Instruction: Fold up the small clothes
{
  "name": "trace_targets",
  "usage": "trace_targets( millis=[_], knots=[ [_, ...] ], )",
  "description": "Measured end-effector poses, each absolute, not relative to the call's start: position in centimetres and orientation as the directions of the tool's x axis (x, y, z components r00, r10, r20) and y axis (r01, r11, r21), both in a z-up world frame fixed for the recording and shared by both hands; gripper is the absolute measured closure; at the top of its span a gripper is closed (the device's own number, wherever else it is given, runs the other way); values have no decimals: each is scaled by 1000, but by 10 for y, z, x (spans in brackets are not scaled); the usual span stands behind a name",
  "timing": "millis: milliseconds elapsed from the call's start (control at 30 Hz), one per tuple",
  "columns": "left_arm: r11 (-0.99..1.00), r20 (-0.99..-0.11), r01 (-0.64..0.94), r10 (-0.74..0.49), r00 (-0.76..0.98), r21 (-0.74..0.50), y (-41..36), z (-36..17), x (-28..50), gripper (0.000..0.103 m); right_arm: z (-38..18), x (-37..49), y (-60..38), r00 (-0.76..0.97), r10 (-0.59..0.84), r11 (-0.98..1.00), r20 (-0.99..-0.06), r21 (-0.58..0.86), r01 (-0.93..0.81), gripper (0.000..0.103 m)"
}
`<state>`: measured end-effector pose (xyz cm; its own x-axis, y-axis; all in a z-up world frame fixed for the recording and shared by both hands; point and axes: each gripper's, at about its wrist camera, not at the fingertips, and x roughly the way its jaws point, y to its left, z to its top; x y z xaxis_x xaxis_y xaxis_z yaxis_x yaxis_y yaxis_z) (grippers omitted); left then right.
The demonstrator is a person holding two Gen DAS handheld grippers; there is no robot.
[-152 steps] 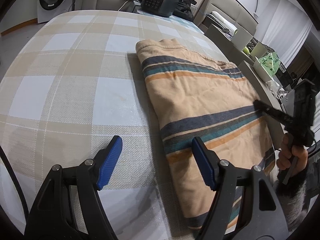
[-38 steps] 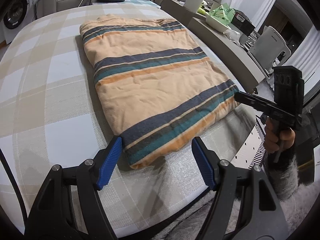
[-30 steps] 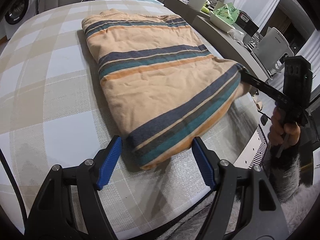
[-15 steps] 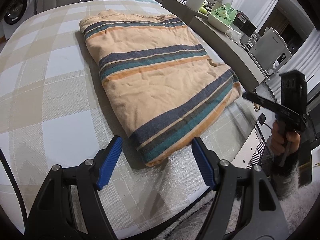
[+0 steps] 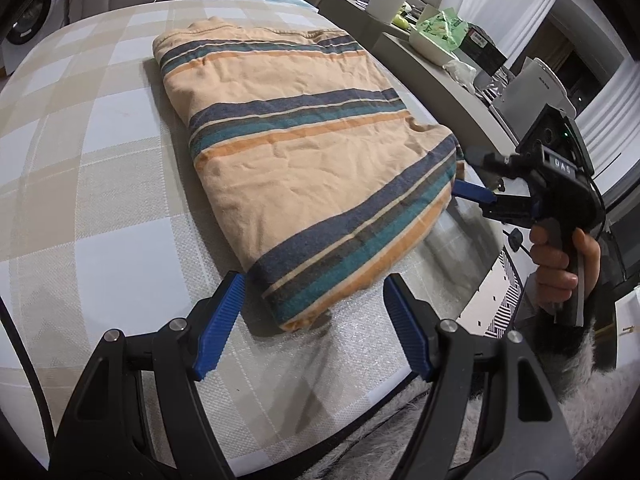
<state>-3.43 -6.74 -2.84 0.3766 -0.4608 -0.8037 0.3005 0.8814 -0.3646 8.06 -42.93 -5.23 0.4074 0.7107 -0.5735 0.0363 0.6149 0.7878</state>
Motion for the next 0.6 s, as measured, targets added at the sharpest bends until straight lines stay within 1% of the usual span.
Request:
trace_targets(
  millis=[33,67,100,133,167,200,233,300,367,400,433,467,500,533,600],
  knots=[
    [882,-804,299,-461,376,-366,-67,-29,-34,34,-52,83,-428,415,698,624,-584,780,49,45],
    [881,-803,299,-462,376,-367,-67,-29,-34,34,-52,85,-428,423,685,634,-593,771,53,48],
    [880,-802,299,-464,376,-369,-67,-29,-34,34,-50,86,-428,432,659,656,-616,751,69,60],
    [881,-803,298,-463,376,-368,-68,-29,-34,34,-50,87,-429,436,637,673,-636,734,88,69],
    [880,-801,298,-464,378,-369,-68,-29,-35,34,-51,87,-430,447,622,674,-643,730,113,73],
    [879,-800,298,-466,378,-372,-68,-30,-35,34,-51,86,-431,457,609,679,-648,724,123,82],
    [879,-800,295,-467,378,-374,-68,-30,-36,34,-52,86,-432,465,593,690,-657,713,127,86],
    [879,-798,292,-467,380,-376,-68,-30,-36,34,-50,84,-431,465,587,702,-663,703,115,86],
    [879,-796,290,-469,383,-379,-68,-30,-37,34,-40,81,-425,462,575,740,-676,670,59,86],
    [879,-794,289,-470,385,-379,-68,-29,-37,34,-32,81,-422,465,568,759,-679,651,23,82],
    [879,-793,290,-470,387,-379,-69,-29,-35,34,-24,80,-421,474,564,769,-676,639,-4,74],
    [879,-794,291,-469,387,-377,-70,-29,-34,34,-17,79,-422,487,552,783,-677,621,-24,70],
    [881,-799,294,-465,382,-372,-74,-29,-33,34,-9,77,-426,515,526,802,-676,597,-36,61],
    [878,-801,306,-467,375,-368,-78,-29,-33,34,-3,76,-430,544,500,819,-674,572,-45,57],
    [875,-802,333,-464,376,-350,-86,-28,-34,34,1,76,-435,559,469,852,-684,518,-81,56]
  ],
)
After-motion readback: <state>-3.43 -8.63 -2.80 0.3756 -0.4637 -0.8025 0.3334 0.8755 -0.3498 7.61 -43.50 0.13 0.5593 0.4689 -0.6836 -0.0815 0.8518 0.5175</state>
